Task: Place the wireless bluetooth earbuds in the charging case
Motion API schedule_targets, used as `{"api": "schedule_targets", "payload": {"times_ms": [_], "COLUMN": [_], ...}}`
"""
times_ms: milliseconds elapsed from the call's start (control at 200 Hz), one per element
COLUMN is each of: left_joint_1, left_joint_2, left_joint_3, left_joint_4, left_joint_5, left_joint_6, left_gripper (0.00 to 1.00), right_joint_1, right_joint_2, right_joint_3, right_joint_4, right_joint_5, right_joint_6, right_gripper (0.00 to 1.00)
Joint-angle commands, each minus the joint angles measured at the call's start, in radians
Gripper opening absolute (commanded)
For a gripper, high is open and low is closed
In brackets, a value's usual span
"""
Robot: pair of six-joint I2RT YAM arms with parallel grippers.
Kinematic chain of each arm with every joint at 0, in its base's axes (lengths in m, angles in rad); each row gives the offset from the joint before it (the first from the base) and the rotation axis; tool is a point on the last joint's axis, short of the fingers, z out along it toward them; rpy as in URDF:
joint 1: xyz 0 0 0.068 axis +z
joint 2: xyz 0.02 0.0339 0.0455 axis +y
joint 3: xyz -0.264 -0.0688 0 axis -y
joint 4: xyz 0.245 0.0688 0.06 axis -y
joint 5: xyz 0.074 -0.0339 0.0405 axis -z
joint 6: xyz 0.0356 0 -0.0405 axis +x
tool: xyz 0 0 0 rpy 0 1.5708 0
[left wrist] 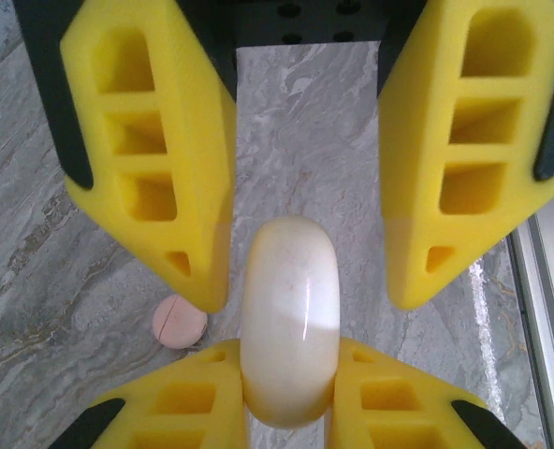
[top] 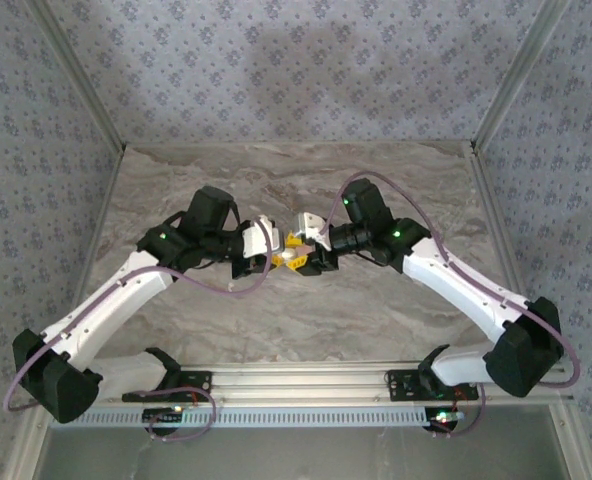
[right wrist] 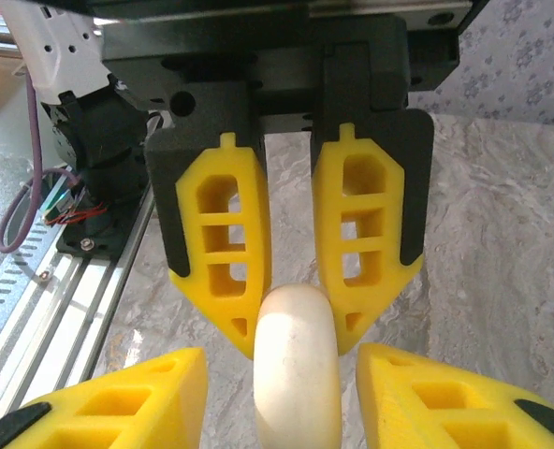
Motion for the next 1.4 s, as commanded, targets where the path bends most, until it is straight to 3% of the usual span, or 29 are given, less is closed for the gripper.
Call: {"api": "schedule_targets", "payload": {"times_ms": [0, 170, 290, 405, 520, 745, 1019, 1209, 1394], "left_joint_1": [-0.007, -0.006, 0.015, 0.077, 0.104, 0.108, 0.108, 0.108, 0.107], "left_joint_2": [-0.006, -0.009, -0.030, -0.085, -0.118, -0.102, -0.077, -0.073, -0.070], "left_joint_3": [0.036, 0.030, -0.019, -0.114, -0.165, -0.161, -0.150, -0.144, -0.140], "left_joint_4": [-0.014, -0.005, 0.079, 0.254, 0.369, 0.391, 0.408, 0.404, 0.401], "left_joint_5": [0.003, 0.004, 0.039, 0.184, 0.255, 0.338, 0.363, 0.370, 0.370], "left_joint_6": [0.012, 0.005, -0.045, -0.125, -0.188, -0.217, -0.234, -0.236, -0.235], "left_gripper": [0.20, 0.21, 0.37, 0.49, 0.50, 0.50, 0.47, 0.38, 0.38], "right_joint_1": [0.005, 0.005, -0.020, -0.067, -0.096, -0.103, -0.092, -0.086, -0.081], "right_joint_2": [0.009, 0.010, -0.011, -0.055, -0.086, -0.093, -0.068, -0.058, -0.056], "right_joint_3": [0.043, 0.045, 0.025, -0.036, -0.081, -0.106, -0.088, -0.084, -0.081], "right_joint_4": [-0.038, -0.042, -0.009, 0.104, 0.186, 0.274, 0.294, 0.294, 0.293], "right_joint_5": [0.002, -0.017, -0.073, -0.153, -0.209, -0.245, -0.272, -0.271, -0.270], "right_joint_6": [-0.025, -0.029, -0.012, 0.056, 0.113, 0.167, 0.181, 0.179, 0.177], "right_gripper": [0.44, 0.20, 0.13, 0.13, 0.13, 0.13, 0.14, 0.14, 0.14]}}
